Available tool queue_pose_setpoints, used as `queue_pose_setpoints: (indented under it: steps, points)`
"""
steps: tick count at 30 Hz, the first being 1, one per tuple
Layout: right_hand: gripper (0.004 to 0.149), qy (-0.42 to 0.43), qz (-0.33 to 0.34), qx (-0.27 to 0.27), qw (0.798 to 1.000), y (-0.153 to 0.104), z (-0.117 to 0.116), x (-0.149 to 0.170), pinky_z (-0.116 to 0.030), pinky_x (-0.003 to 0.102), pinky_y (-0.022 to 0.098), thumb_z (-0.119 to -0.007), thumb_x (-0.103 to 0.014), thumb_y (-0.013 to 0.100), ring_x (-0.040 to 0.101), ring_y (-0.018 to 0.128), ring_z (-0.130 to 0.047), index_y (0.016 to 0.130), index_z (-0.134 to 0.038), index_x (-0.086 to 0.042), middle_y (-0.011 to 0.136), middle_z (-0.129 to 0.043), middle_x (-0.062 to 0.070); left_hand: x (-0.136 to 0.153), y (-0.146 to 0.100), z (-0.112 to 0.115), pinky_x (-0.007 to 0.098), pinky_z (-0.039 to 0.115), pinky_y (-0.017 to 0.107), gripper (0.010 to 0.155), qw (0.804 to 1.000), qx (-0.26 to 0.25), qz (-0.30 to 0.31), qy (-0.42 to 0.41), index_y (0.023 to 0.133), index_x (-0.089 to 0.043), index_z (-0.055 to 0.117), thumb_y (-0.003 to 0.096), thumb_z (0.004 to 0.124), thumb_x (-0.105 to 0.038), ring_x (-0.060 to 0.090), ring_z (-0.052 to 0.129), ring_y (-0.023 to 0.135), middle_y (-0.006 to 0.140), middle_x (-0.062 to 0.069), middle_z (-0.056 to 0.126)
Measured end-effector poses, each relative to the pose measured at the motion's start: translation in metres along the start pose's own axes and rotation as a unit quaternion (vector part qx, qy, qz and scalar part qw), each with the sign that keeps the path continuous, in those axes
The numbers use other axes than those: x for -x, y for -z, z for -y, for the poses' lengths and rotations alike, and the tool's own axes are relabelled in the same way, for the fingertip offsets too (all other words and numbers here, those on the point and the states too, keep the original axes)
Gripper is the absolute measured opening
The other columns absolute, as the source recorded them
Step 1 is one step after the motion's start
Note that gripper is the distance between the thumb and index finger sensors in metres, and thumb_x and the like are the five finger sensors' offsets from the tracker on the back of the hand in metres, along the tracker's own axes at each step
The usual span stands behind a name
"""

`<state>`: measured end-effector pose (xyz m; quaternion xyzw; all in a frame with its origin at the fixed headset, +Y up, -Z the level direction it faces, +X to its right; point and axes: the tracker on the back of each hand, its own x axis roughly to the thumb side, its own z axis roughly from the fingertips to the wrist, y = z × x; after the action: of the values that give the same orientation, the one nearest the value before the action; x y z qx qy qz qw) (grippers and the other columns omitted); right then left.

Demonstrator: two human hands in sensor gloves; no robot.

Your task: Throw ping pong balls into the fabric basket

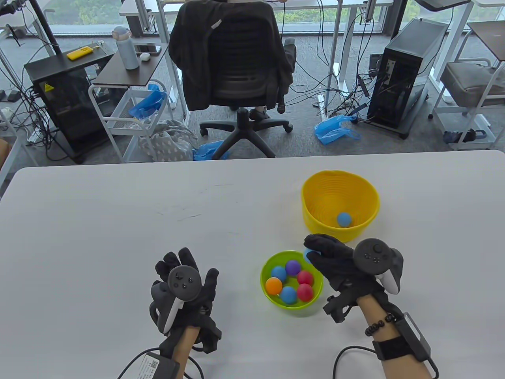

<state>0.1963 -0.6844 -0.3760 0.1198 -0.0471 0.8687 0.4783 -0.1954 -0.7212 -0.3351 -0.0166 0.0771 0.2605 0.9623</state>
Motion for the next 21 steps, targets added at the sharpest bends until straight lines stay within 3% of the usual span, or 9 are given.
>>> queue_pose_setpoints:
  steps: [6,14,16,18,21]
  points:
    - [0.049,0.162,-0.072,0.041,0.983,0.005,0.025,0.039,-0.087,0.05,0.052,-0.085,-0.033,0.053,0.041,0.072,-0.095,0.098,-0.076,-0.017,0.1,-0.079,0.019,0.0,0.0,0.0,0.079,0.012,0.068,0.084,1.0,0.004,-0.001,0.001,0.114,-0.012,0.013,0.0595,0.064,-0.051,0.055,0.0,0.104,0.116,0.024,0.001]
    - [0.051,0.294,-0.122,0.052,0.947,0.011,0.037,0.074,-0.085,0.046,0.059,-0.077,-0.038,0.059,0.036,0.08,-0.091,0.104,-0.065,-0.019,0.106,-0.069,0.019,-0.001,0.0,0.001,0.079,0.012,0.068,0.084,1.0,0.008,-0.009,0.005,0.114,-0.012,0.013,0.0596,0.064,-0.051,0.055,0.0,0.104,0.116,0.025,0.001]
    - [0.059,0.343,-0.123,0.059,0.93,0.013,0.039,0.077,-0.081,0.046,0.065,-0.073,-0.04,0.061,0.038,0.087,-0.085,0.11,-0.053,-0.015,0.11,-0.061,0.021,-0.001,0.0,0.001,0.079,0.011,0.068,0.084,1.0,0.008,-0.009,0.006,0.114,-0.012,0.013,0.0596,0.064,-0.051,0.055,0.0,0.104,0.116,0.025,0.001]
    - [0.072,0.397,-0.108,0.039,0.911,0.017,0.04,0.08,-0.072,0.051,0.072,-0.066,-0.043,0.064,0.042,0.098,-0.071,0.115,-0.029,-0.009,0.114,-0.042,0.028,-0.002,0.001,0.002,0.079,0.011,0.068,0.084,1.0,0.007,-0.008,0.007,0.114,-0.012,0.013,0.0596,0.064,-0.051,0.055,0.0,0.104,0.116,0.025,0.001]
    - [0.081,0.457,-0.075,0.001,0.886,0.022,0.042,0.083,-0.055,0.054,0.079,-0.057,-0.045,0.066,0.048,0.106,-0.047,0.111,-0.003,-0.005,0.114,-0.017,0.034,-0.003,0.001,0.002,0.079,0.011,0.068,0.084,1.0,0.009,-0.007,0.01,0.114,-0.012,0.013,0.0596,0.064,-0.051,0.055,0.0,0.104,0.116,0.025,0.001]
